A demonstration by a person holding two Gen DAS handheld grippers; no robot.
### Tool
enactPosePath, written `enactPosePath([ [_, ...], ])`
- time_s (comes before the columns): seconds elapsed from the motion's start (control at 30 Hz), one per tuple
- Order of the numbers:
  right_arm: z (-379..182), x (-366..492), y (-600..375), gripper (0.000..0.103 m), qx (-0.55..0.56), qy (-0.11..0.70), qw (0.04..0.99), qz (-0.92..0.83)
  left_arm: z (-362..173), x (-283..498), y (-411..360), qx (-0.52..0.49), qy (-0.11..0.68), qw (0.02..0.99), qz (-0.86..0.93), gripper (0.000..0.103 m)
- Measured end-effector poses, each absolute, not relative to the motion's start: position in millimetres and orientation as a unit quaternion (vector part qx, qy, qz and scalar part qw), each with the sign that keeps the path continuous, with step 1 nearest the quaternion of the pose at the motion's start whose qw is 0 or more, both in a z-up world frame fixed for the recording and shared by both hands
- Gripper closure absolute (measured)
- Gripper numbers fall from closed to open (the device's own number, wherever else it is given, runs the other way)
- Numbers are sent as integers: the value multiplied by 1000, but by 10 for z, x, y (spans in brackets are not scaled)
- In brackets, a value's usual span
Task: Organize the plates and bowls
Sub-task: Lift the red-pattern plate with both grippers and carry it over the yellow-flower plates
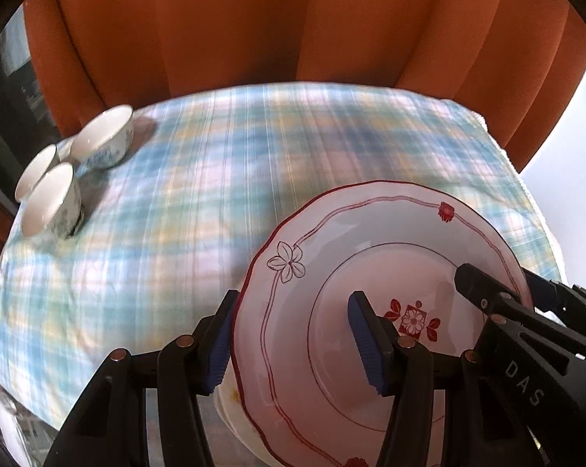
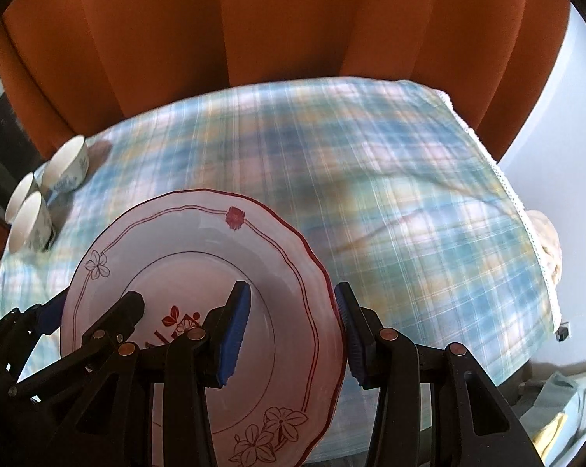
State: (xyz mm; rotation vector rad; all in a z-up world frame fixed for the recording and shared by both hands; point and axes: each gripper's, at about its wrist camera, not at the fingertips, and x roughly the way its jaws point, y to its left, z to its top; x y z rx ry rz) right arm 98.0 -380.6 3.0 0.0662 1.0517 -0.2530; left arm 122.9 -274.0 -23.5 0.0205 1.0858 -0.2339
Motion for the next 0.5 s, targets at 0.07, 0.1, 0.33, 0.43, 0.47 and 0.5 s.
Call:
enactPosePath([
  [0.07,-29,970,-3848,55,26,507,854,-112,-306,1200,-2752,1,524,846,-103,47],
  [0.1,-70,971,-3866,55,21,511,853,-106,-345,1187,-2758,-3,528,844,-99,47],
  [0.33,-289,1005,-3928,55,-1,538,840,-72,-582,1075,-2766,-31,553,830,-65,47],
  [0.43,-369,1029,-3943,55,-6,547,835,-62,-635,1044,-2780,-30,558,828,-54,47],
  [0.47,-401,1040,-3951,55,-6,550,833,-59,-648,1040,-2785,-29,559,827,-50,47],
  [0.5,-418,1050,-3951,55,-6,553,831,-57,-665,1034,-2785,-28,561,826,-46,47],
])
